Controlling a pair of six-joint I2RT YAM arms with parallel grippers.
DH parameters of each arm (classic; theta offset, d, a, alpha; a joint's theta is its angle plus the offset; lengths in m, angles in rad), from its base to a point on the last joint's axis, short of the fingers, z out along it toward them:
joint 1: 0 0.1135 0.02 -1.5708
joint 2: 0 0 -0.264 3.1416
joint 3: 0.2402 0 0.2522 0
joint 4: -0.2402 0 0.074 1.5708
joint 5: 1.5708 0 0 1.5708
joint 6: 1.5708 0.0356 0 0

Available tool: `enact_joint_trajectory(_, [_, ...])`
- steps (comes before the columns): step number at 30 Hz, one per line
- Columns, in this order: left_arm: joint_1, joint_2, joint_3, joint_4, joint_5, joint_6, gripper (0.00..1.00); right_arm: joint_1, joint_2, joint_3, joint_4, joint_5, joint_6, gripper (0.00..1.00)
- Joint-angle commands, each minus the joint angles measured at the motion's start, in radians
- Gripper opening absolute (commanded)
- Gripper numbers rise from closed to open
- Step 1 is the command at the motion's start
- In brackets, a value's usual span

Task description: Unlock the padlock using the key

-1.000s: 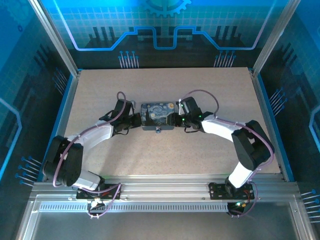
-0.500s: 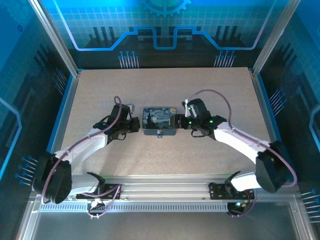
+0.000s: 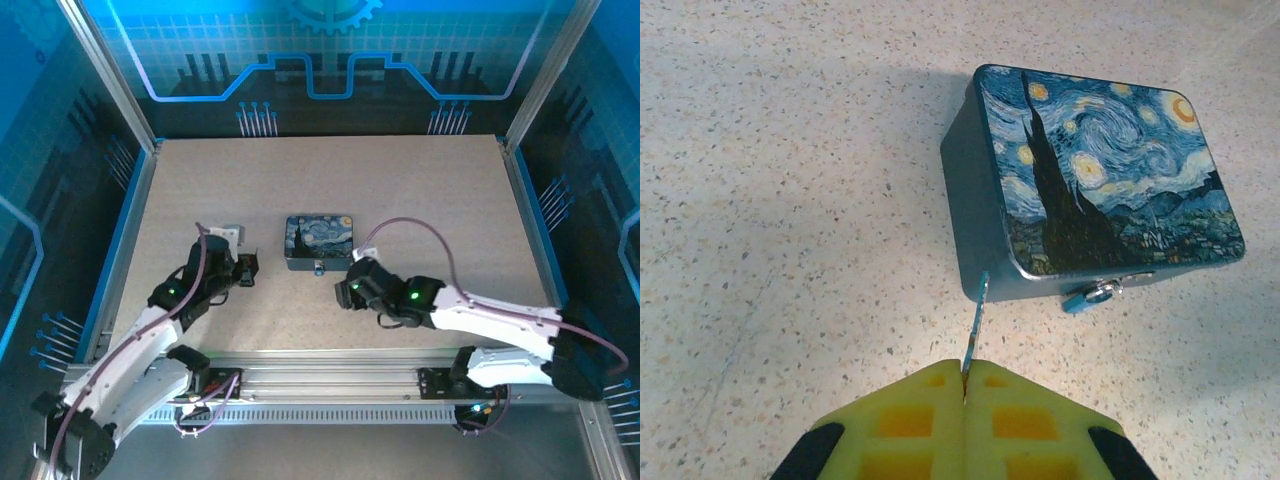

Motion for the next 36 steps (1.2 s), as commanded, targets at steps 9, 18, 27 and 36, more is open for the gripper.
enact_joint_trajectory(9, [0.001, -0.024, -0.089, 0.055, 0.331, -0.017, 0.00, 0.008, 0.333, 0.194, 0.137, 0.075, 0.089, 0.51])
enact_joint_trajectory(18, [-0.004, -0.117, -0.139, 0.078, 0.323, -0.032, 0.00, -0.028, 0.584, 0.368, 0.142, 0.058, 0.108, 0.43])
enact_joint_trajectory(27, [-0.004, -0.143, -0.147, 0.052, 0.302, -0.010, 0.00, -0.065, 0.695, 0.446, 0.096, 0.121, 0.156, 0.43])
enact_joint_trajectory(36, [-0.004, -0.143, -0.150, 0.080, 0.292, 0.020, 0.00, -0.133, 0.766, 0.482, 0.148, 0.102, 0.131, 0.39])
